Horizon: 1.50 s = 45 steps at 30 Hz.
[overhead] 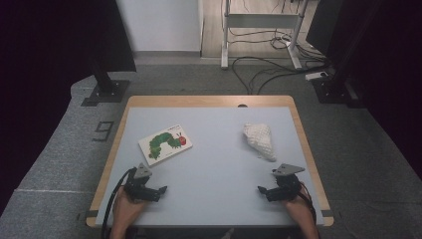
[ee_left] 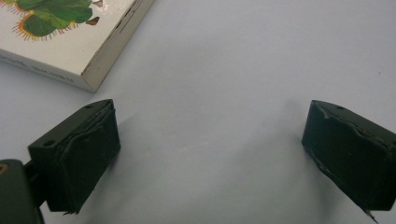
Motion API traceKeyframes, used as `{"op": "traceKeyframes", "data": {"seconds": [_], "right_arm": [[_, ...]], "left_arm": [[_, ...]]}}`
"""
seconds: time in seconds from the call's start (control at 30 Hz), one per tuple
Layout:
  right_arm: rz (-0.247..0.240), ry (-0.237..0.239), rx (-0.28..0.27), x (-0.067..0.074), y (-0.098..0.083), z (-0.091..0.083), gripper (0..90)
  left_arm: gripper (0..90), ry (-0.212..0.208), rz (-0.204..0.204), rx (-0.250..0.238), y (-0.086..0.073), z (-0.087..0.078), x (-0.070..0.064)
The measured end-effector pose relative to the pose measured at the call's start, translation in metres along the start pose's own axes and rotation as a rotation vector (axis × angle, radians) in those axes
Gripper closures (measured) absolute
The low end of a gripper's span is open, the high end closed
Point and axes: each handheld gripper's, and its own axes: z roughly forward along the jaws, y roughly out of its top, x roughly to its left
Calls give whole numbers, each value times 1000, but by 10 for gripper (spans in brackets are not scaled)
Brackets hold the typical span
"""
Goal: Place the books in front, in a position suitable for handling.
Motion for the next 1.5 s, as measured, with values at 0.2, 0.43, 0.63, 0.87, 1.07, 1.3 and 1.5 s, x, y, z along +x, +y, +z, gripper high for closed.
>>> {"op": "traceKeyframes", "data": {"seconds": [0.2, 0.43, 0.63, 0.87, 1.07, 1.3, 1.5], "right_arm": [[-1, 0, 0, 0, 0, 0, 96], [-7, 2, -5, 1, 0, -1, 111], [-2, 13, 1, 0, 0, -1, 109], [7, 7, -5, -1, 0, -2, 114], [33, 8, -30, -5, 4, -7, 114], [36, -24, -41, -14, 19, -14, 106], [33, -38, -62, -22, 32, -16, 102]], "left_arm": [[37, 0, 1, -2, 0, 0, -1], [0, -16, 19, 9, 0, 1, -3], [0, -14, 19, 10, 0, 1, -3], [0, -14, 18, 10, 0, 1, -3], [0, -14, 17, 10, 0, 1, -3], [0, -14, 17, 10, 0, 1, -3], [0, -14, 17, 10, 0, 1, -3]]}}
